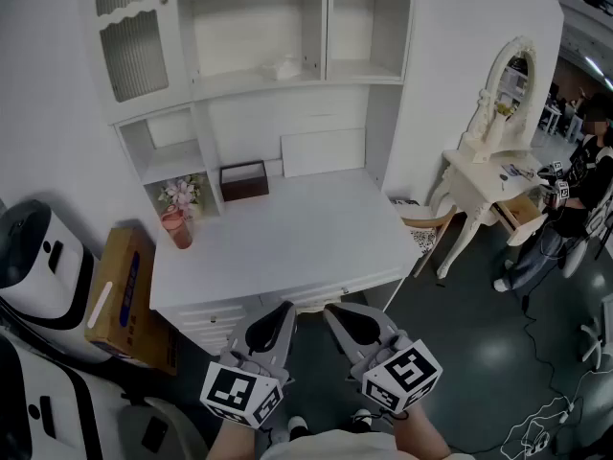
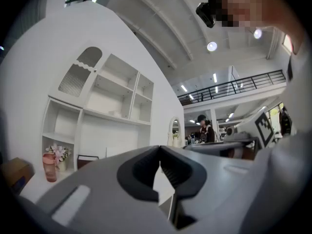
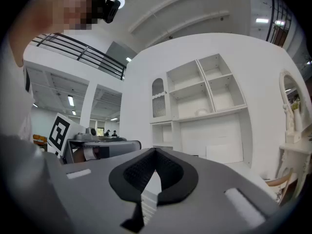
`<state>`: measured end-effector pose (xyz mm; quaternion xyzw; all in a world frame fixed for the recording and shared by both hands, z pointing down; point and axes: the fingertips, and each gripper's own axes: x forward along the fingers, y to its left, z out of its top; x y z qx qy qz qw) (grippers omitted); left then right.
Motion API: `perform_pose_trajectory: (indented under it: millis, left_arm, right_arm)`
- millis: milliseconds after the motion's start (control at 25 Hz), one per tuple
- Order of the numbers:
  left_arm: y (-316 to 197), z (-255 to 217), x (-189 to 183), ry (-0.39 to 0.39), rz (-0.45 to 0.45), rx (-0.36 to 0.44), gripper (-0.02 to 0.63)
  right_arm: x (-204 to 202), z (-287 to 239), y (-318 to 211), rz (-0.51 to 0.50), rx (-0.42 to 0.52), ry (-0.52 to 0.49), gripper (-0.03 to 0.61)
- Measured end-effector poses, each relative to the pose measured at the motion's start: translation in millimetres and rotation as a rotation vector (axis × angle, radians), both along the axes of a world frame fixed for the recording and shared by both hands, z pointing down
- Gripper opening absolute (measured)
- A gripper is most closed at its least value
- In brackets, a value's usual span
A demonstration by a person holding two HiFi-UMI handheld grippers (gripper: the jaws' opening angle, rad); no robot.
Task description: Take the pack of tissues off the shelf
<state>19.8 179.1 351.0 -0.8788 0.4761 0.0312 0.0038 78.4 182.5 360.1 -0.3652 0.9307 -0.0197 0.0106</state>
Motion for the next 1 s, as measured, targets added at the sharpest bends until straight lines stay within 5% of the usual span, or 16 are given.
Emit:
perform_pose_trajectory:
  millis: [1000]
  left_arm:
    - [-37.2,14.6,-55.5,-0.015,0.067,-0.018,0.002]
  right_arm:
    - [-48.7,7.2,-31.2,0.082,0.017,-0.054,0.002]
